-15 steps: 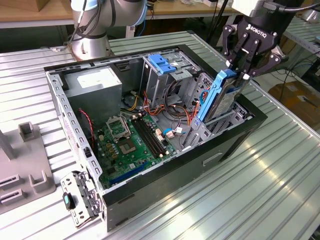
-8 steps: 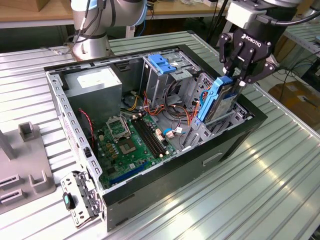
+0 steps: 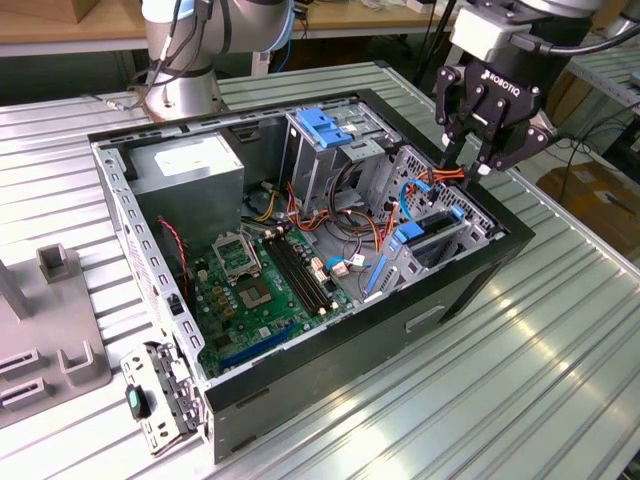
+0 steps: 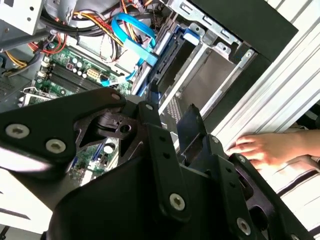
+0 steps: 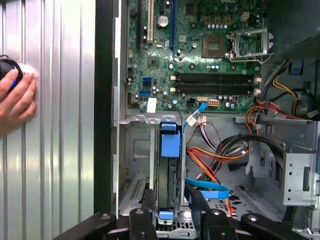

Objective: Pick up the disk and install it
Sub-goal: 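Insert the disk into the insertion slot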

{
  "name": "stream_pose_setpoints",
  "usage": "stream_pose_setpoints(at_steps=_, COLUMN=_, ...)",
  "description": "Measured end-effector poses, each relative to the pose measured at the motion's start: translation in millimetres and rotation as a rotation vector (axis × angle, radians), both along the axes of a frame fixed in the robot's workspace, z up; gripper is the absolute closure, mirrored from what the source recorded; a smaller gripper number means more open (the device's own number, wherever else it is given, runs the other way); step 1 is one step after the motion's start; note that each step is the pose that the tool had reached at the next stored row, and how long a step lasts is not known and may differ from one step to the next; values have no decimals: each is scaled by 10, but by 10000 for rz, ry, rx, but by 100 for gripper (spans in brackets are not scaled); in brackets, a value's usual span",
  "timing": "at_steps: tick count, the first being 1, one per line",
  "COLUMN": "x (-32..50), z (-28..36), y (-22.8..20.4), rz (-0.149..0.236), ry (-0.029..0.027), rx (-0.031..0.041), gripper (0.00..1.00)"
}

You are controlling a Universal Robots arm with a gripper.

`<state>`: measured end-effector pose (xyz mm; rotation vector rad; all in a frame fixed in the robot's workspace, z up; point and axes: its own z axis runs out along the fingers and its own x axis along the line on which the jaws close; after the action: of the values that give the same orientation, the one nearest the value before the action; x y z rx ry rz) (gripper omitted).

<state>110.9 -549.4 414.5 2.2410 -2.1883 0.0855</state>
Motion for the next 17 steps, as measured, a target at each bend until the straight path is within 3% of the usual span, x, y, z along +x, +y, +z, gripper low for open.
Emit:
stream_pose_setpoints(at_steps=2, x=-23, z=-8, y=0, rz=-1, ry=0, rx=2, gripper=57)
stream_pose_setpoints(at_steps=7, x=-129, z=-114, y=0, rz=0, ry=0, rx=-6, gripper=57)
stream_pose_setpoints(at_steps=10, x=-133, z=-167, y=0, rz=2, ry=0, rx=-6, gripper=57)
stream_pose_setpoints(at_steps=14, x=-134, z=-286, y=0, rz=0, ry=0, rx=-5, gripper=57)
stream_pose_setpoints(at_steps=17, x=-134, z=-290, y=0, rz=0, ry=0, rx=-7, gripper=57)
